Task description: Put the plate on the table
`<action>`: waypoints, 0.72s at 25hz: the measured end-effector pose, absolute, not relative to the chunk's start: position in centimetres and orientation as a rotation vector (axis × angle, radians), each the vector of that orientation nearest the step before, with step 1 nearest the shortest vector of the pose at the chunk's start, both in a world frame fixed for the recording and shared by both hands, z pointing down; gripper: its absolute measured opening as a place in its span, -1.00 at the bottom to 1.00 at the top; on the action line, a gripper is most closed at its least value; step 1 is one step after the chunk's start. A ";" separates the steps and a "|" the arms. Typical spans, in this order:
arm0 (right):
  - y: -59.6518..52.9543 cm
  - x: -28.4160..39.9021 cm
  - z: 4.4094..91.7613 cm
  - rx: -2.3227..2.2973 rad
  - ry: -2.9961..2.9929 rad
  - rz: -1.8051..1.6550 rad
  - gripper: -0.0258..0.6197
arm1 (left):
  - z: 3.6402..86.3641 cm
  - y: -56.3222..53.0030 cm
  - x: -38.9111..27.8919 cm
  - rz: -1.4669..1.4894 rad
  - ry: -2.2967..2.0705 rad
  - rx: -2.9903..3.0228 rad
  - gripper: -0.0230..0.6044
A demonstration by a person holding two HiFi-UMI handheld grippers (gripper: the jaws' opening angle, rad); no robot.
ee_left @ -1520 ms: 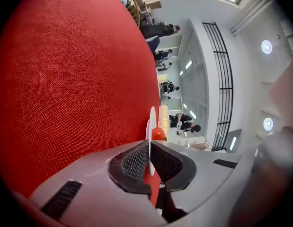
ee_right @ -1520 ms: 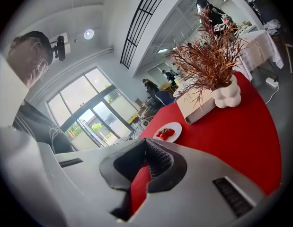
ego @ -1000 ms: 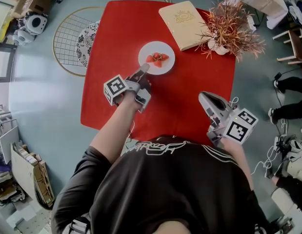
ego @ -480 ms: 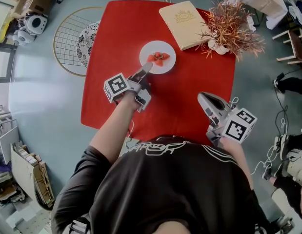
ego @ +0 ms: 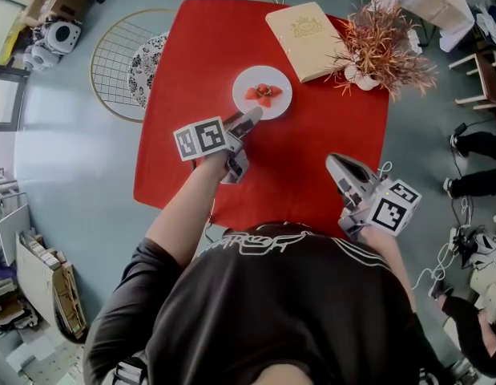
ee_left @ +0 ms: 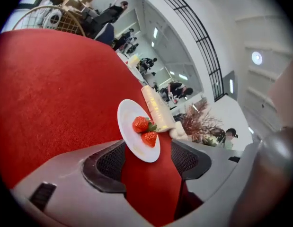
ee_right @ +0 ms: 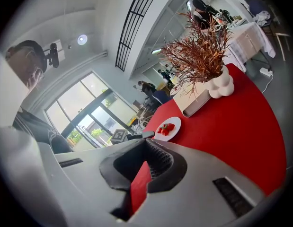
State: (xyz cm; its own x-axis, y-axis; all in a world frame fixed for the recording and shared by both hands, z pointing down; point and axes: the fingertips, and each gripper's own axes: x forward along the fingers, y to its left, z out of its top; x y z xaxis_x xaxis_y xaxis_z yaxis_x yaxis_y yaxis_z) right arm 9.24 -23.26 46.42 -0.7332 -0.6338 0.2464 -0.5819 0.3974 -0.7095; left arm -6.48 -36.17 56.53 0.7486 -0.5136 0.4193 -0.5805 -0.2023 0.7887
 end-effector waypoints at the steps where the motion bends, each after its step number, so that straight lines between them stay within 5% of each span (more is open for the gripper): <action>1: -23.2 9.2 46.4 -1.117 2.572 -1.267 -0.90 | 56.6 -36.0 -6.4 0.110 -0.843 1.869 0.01; 18: -22.2 8.8 46.2 -1.095 2.559 -1.256 -0.90 | 59.0 -33.9 -5.7 0.722 -0.903 2.162 0.06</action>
